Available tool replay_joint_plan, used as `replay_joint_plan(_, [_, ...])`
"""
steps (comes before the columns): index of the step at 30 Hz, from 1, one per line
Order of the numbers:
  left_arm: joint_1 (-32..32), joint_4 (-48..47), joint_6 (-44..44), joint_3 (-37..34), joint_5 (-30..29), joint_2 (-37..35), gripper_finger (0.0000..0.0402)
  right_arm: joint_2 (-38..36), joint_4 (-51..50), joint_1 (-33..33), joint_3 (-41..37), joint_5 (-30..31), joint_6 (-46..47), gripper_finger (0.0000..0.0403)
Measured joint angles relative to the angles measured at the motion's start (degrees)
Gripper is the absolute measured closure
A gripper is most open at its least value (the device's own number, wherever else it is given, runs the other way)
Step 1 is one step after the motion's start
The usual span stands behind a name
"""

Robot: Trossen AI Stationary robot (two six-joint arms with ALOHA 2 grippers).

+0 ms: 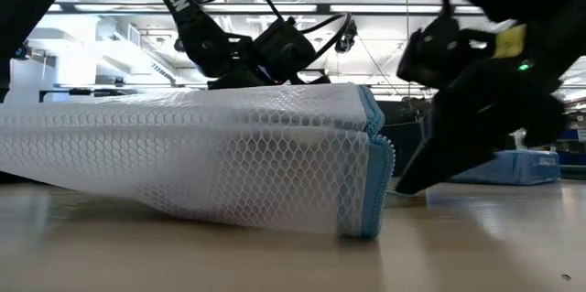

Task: Unpack backpack
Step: Close the blue zip bag

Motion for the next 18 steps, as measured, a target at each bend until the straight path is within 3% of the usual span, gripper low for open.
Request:
replay_joint_plan(11, [2.25, -2.50, -0.36, -0.14, 0.57, 0.02, 0.0322, -0.78, -0.64, 10.92, 4.15, -5.09, 3.10, 0.0403])
replay_joint_plan(18, [3.95, -5.62, -0.35, -0.14, 0.59, -0.20, 0.0322, -0.67, -1.41, 19.45, 5.49, -6.01, 15.19, 0.0403])
